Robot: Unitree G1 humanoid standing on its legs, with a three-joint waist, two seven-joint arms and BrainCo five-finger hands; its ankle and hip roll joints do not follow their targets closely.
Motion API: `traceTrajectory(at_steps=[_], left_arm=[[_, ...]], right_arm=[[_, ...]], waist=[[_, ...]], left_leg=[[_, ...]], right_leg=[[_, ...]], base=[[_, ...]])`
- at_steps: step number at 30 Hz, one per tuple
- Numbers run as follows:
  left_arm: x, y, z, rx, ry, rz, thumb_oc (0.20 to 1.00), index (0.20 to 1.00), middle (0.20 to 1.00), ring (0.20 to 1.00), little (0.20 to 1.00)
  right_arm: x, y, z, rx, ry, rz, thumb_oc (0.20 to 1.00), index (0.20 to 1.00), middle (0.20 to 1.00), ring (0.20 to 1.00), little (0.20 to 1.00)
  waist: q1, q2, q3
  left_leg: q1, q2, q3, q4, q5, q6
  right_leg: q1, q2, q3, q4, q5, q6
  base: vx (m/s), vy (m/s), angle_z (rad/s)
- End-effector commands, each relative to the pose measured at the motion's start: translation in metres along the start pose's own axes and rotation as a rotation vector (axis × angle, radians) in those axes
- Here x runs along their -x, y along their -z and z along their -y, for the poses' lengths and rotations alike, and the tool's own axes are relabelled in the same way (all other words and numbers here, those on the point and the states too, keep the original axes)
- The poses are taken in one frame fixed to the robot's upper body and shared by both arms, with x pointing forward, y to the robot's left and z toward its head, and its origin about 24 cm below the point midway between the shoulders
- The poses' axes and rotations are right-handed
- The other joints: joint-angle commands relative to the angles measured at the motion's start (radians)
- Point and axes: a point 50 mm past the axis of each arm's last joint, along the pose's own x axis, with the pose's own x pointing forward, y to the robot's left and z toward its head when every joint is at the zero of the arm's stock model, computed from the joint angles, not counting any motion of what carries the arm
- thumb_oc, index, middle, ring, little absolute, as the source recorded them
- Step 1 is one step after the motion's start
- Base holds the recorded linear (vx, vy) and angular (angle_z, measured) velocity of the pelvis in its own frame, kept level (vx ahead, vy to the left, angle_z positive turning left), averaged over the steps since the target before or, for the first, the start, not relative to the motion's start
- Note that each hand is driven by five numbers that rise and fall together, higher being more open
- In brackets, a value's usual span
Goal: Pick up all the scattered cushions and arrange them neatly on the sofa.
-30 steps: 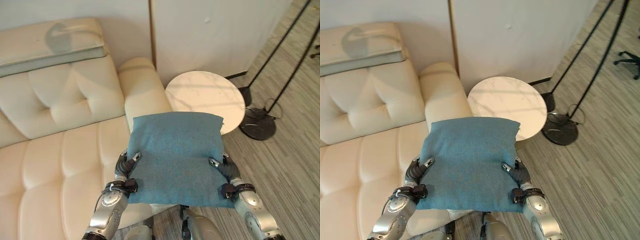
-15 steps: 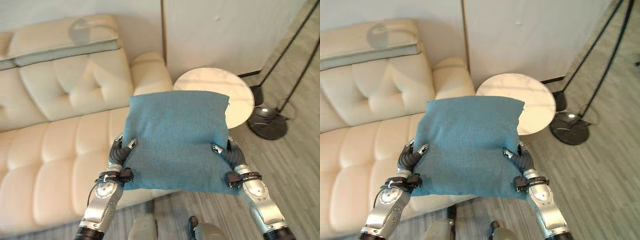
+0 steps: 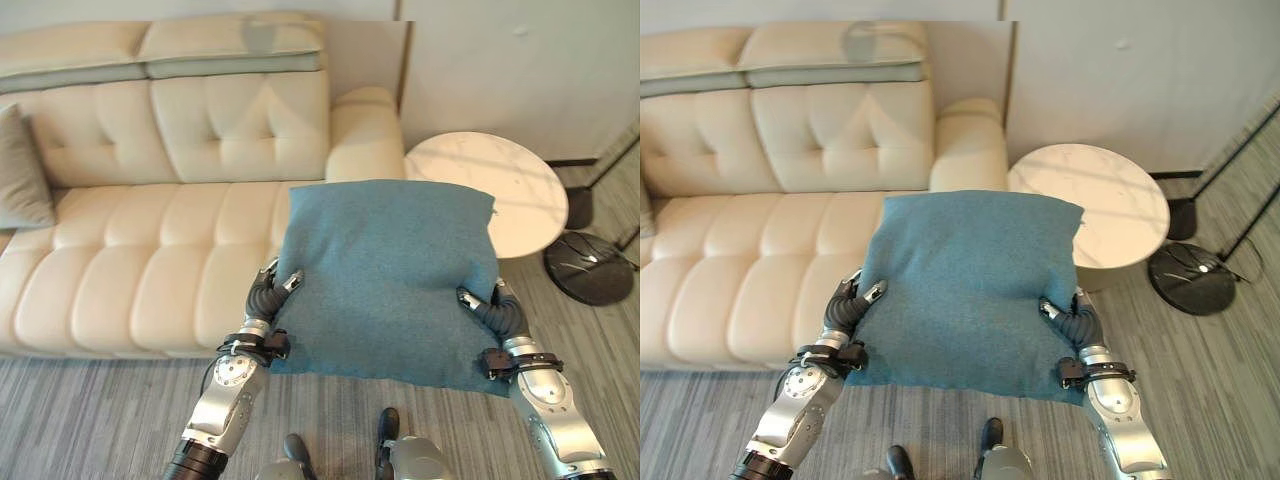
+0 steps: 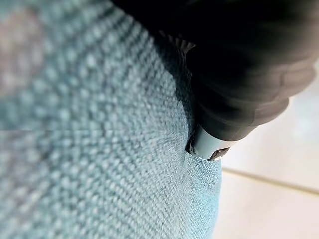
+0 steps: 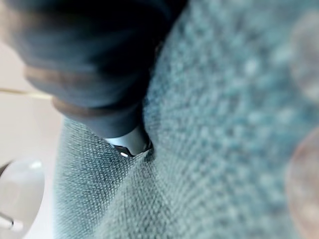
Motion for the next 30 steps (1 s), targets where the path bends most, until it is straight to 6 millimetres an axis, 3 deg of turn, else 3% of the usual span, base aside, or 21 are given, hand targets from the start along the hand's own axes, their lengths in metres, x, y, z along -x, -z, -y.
traceTrajectory(at_steps=[1, 10, 14, 16, 17, 20, 21, 25, 26, 28, 30], left_arm=[[0.001, -0.035, 0.007, -0.076, 0.112, 0.197, 0.200, 0.200, 0.200, 0.200, 0.200], [0.013, -0.034, -0.017, -0.147, 0.051, 0.185, 0.200, 0.200, 0.200, 0.200, 0.200], [0.018, -0.037, -0.026, -0.166, 0.024, 0.189, 0.200, 0.200, 0.200, 0.200, 0.200], [0.019, -0.039, -0.028, -0.174, 0.016, 0.193, 0.200, 0.200, 0.200, 0.200, 0.200], [0.019, -0.039, -0.029, -0.182, 0.014, 0.191, 0.200, 0.200, 0.200, 0.200, 0.200], [0.019, -0.033, -0.025, -0.176, 0.041, 0.167, 0.200, 0.200, 0.200, 0.200, 0.200], [0.020, -0.033, -0.026, -0.179, 0.041, 0.163, 0.200, 0.200, 0.200, 0.200, 0.200], [0.024, -0.031, -0.028, -0.186, 0.044, 0.152, 0.200, 0.200, 0.200, 0.200, 0.200], [0.024, -0.029, -0.030, -0.183, 0.031, 0.146, 0.200, 0.200, 0.200, 0.200, 0.200], [0.026, -0.026, -0.029, -0.180, 0.042, 0.136, 0.200, 0.200, 0.200, 0.200, 0.200], [0.028, -0.022, -0.023, -0.162, 0.069, 0.124, 0.200, 0.200, 0.200, 0.200, 0.200]], right_arm=[[-0.014, -0.038, -0.033, -0.072, -0.111, 0.226, 0.200, 0.200, 0.200, 0.200, 0.200], [-0.017, -0.043, -0.058, -0.151, -0.221, 0.238, 0.200, 0.200, 0.200, 0.200, 0.200], [-0.012, -0.053, -0.068, -0.204, -0.284, 0.286, 0.200, 0.200, 0.200, 0.200, 0.200], [-0.011, -0.055, -0.070, -0.214, -0.297, 0.295, 0.200, 0.200, 0.200, 0.200, 0.200], [-0.009, -0.056, -0.071, -0.219, -0.307, 0.302, 0.200, 0.200, 0.200, 0.200, 0.200], [-0.008, -0.056, -0.068, -0.213, -0.313, 0.298, 0.200, 0.200, 0.200, 0.200, 0.200], [-0.009, -0.057, -0.067, -0.209, -0.313, 0.302, 0.200, 0.200, 0.200, 0.200, 0.200], [-0.010, -0.063, -0.067, -0.225, -0.334, 0.325, 0.200, 0.200, 0.200, 0.200, 0.200], [-0.009, -0.062, -0.065, -0.227, -0.339, 0.320, 0.200, 0.200, 0.200, 0.200, 0.200], [-0.006, -0.058, -0.061, -0.222, -0.335, 0.306, 0.200, 0.200, 0.200, 0.200, 0.200], [0.002, -0.055, -0.056, -0.231, -0.319, 0.297, 0.200, 0.200, 0.200, 0.200, 0.200]], waist=[[0.027, -0.071, -0.083], [0.087, -0.090, -0.063], [0.116, -0.085, -0.039], [0.119, -0.084, -0.030], [0.120, -0.076, -0.015], [0.094, -0.058, -0.002], [0.091, -0.053, 0.004], [0.079, -0.046, 0.023], [0.065, -0.053, 0.026], [0.047, -0.050, 0.016], [0.031, -0.045, -0.009]], left_leg=[[0.029, -0.061, -0.038, -0.034, -0.049, -0.014], [0.009, -0.123, -0.080, -0.036, -0.064, 0.039], [0.000, -0.152, -0.120, -0.002, -0.092, 0.069], [-0.002, -0.163, -0.137, 0.014, -0.102, 0.078], [-0.003, -0.176, -0.170, 0.035, -0.115, 0.096], [0.008, -0.195, -0.238, 0.042, -0.128, 0.103], [0.013, -0.202, -0.252, 0.045, -0.135, 0.106], [0.054, -0.223, -0.281, 0.039, -0.172, 0.114], [0.101, -0.250, -0.308, 0.038, -0.202, 0.116], [0.153, -0.258, -0.328, 0.028, -0.231, 0.103], [0.186, -0.257, -0.356, 0.043, -0.249, 0.085]], right_leg=[[0.060, -0.002, 0.127, -0.144, 0.001, 0.111], [0.034, -0.055, 0.147, -0.067, -0.001, 0.139], [0.001, -0.101, 0.147, 0.089, -0.029, 0.143], [-0.019, -0.121, 0.150, 0.155, -0.020, 0.143], [-0.056, -0.123, 0.176, 0.255, 0.001, 0.139], [-0.159, -0.012, 0.278, 0.330, -0.032, 0.112], [-0.184, 0.003, 0.284, 0.318, -0.034, 0.111], [-0.258, 0.021, 0.252, 0.240, -0.024, 0.103], [-0.320, 0.034, 0.221, 0.170, 0.027, 0.127], [-0.323, 0.023, 0.116, 0.079, 0.044, 0.134], [-0.276, 0.031, 0.134, 0.039, 0.033, 0.113]], base=[[0.02, 0.177, 0.55], [0.00, 0.177, 0.10], [0.03, 0.193, 0.08], [0.06, 0.150, 0.22], [0.11, 0.129, 0.37], [0.16, 0.134, 0.82], [0.21, 0.093, 0.67], [0.24, 0.048, 0.59], [0.51, 0.042, 0.59], [0.57, -0.030, 0.40], [0.55, -0.111, 0.06]])
